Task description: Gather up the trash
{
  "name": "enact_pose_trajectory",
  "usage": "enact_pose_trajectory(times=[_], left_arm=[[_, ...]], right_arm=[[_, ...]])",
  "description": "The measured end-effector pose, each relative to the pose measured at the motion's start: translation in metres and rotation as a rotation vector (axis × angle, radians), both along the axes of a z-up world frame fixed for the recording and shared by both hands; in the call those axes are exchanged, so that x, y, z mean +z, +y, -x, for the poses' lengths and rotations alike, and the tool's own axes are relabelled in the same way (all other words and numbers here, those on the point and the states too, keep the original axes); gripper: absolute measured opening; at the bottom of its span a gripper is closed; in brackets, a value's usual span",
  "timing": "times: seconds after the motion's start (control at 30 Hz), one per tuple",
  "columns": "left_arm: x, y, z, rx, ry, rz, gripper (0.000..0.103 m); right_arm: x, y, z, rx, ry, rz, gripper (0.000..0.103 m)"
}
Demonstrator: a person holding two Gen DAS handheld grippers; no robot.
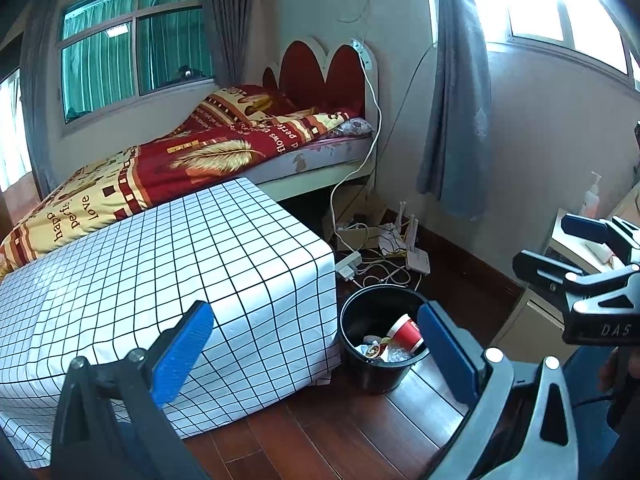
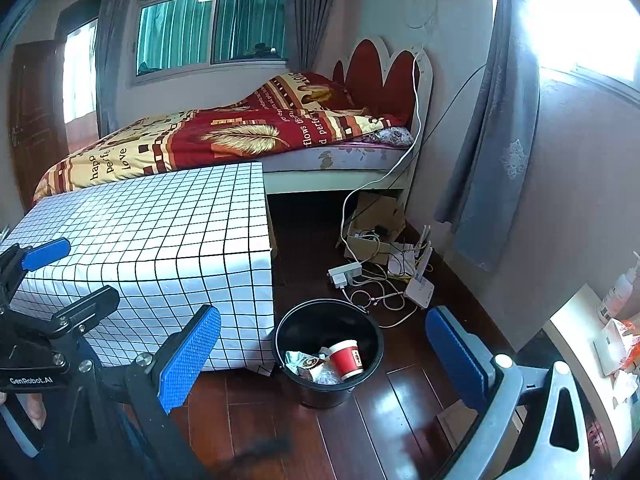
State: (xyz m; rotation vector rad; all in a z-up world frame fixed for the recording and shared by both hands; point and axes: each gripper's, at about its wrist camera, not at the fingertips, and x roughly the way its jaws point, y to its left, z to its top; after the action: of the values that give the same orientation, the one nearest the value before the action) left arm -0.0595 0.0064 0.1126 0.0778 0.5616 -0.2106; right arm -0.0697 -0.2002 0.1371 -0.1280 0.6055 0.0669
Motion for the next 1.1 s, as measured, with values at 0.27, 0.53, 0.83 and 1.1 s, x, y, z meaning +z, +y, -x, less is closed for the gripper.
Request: enact_pose_trajectory(times=[0.27,0.53,0.83,1.1], left_arm=[[-0.0014,0.0006,-0.001,-0.003,0.003,-0.005,0.103],[-0.0015,0.0012,-0.0012,-0.001,0.002,-0.005,0.103],[-0.0017,0.0014,-0.0005,-0.003,0.004,-0.003,0.103],[-0.0028,-0.0029,0.001,0.0,-0.006,-0.022,0.103]], right_arm=[[-0.0006,0.001,-0.0002,0.002,0.002,0.001,0.103],[-0.0008,0.0036,-0.0007,0.003,0.001,0.003,0.103],[-0.0018,0.0058,-0.0011,0.004,0.004,0.007,0.103],[-0.0034,0.0087,-0.0004,0.006,0.005,0.008,0.103]])
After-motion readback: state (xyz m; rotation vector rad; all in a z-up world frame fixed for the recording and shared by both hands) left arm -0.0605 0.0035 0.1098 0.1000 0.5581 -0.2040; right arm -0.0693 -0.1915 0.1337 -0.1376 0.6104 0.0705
